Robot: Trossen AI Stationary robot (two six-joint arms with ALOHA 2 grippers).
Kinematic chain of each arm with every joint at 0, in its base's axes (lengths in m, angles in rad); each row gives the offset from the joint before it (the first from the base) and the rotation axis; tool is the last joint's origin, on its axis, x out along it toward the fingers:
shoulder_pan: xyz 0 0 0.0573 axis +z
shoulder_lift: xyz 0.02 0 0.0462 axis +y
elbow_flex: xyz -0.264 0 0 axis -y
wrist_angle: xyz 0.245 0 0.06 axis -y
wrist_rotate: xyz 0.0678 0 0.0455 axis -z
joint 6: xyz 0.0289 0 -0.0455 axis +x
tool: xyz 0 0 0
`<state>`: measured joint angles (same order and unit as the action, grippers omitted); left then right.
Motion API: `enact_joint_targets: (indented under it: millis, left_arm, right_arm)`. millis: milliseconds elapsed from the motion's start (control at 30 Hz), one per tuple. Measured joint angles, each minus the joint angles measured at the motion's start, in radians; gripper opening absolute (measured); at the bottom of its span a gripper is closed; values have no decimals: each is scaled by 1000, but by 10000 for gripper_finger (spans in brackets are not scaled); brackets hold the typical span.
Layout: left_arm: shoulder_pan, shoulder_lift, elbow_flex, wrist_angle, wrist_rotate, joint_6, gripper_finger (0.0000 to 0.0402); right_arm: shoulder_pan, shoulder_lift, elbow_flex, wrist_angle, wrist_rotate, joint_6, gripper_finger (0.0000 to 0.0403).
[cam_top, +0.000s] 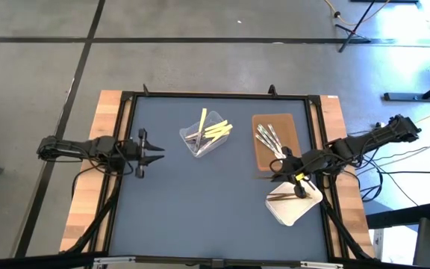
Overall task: Sort silverware by color (type)
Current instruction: Put the gold knife into the white bin
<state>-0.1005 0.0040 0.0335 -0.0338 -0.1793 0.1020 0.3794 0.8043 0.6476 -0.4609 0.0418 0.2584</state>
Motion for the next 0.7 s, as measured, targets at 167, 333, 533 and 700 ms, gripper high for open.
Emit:
enact_joint_targets:
  millis: [167,333,533,700]
  left_arm:
    - [1,0,-27,69,33,43,98]
    - [26,0,-27,68,36,43,98]
    - [62,0,-26,62,75,33,98]
    - [77,0,-26,55,117,11,98]
  right_arm:
    - [0,0,0,8,-1,0,1]
    - [0,0,0,8,-9,-1,1]
    - [0,0,-2,11,-79,16,1]
    - [0,3,-61,23,-169,84,1]
